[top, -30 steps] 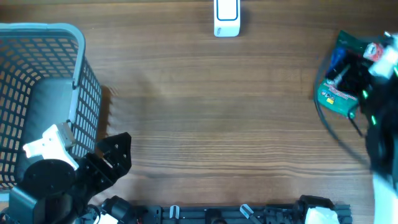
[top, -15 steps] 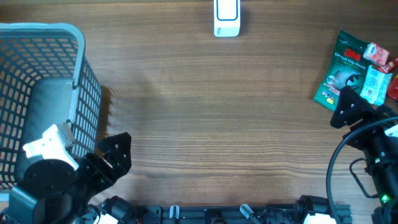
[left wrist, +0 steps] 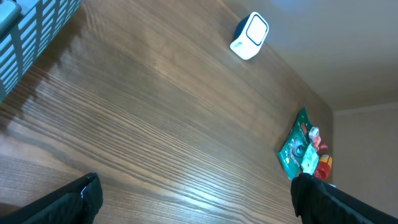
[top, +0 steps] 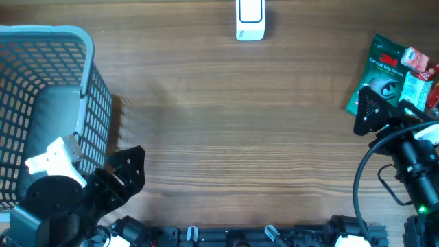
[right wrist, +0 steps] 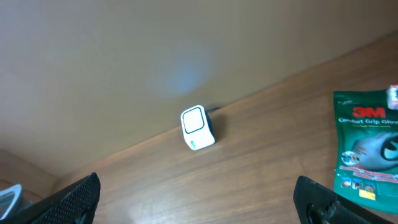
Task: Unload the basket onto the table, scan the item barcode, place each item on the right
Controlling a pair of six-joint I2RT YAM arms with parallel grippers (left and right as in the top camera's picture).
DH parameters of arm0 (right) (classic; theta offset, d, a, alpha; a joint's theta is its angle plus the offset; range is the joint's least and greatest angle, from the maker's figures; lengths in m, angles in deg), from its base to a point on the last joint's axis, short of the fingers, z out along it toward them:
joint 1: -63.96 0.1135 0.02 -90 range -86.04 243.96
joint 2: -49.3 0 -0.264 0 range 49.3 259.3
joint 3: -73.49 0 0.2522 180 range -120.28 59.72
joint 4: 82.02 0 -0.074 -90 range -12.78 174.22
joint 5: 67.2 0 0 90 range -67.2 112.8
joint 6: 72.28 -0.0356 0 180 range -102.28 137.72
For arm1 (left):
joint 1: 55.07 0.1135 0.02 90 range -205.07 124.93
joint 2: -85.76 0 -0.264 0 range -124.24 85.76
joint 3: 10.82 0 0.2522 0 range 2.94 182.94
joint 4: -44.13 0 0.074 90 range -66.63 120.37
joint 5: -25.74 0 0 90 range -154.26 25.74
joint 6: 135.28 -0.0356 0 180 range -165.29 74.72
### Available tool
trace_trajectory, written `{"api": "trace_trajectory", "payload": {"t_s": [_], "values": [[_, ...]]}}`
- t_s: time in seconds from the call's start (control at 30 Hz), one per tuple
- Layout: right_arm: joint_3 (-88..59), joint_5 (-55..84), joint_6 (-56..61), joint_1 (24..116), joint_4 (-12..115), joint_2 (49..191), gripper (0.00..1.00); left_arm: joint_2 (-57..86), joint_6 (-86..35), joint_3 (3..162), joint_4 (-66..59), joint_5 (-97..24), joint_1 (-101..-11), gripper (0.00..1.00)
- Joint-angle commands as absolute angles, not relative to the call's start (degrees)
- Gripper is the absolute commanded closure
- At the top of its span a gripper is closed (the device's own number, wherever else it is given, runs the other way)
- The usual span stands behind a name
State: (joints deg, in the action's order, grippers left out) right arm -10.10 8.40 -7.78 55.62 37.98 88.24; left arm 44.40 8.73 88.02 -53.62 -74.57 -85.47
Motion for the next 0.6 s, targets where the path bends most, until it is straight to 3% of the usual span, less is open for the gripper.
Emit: {"api": "trace_trajectory", "payload": {"t_s": [0.0,0.2,0.57], "values": [[-9.90,5.52,-7.76,55.75,38.33,88.09,0.00,44.09,7.62,88.02,-53.53,-75.49,-85.82,0.00],[-8.55,7.49,-7.82,55.75,43.03,87.17,0.00,44.09,7.62,88.02,-53.53,-75.49,-85.82,0.00],[19.04,9.06,-16.09,56.28,79.51,64.72,0.00,44.09,7.62,88.02,-53.53,-75.49,-85.82,0.00]]}}
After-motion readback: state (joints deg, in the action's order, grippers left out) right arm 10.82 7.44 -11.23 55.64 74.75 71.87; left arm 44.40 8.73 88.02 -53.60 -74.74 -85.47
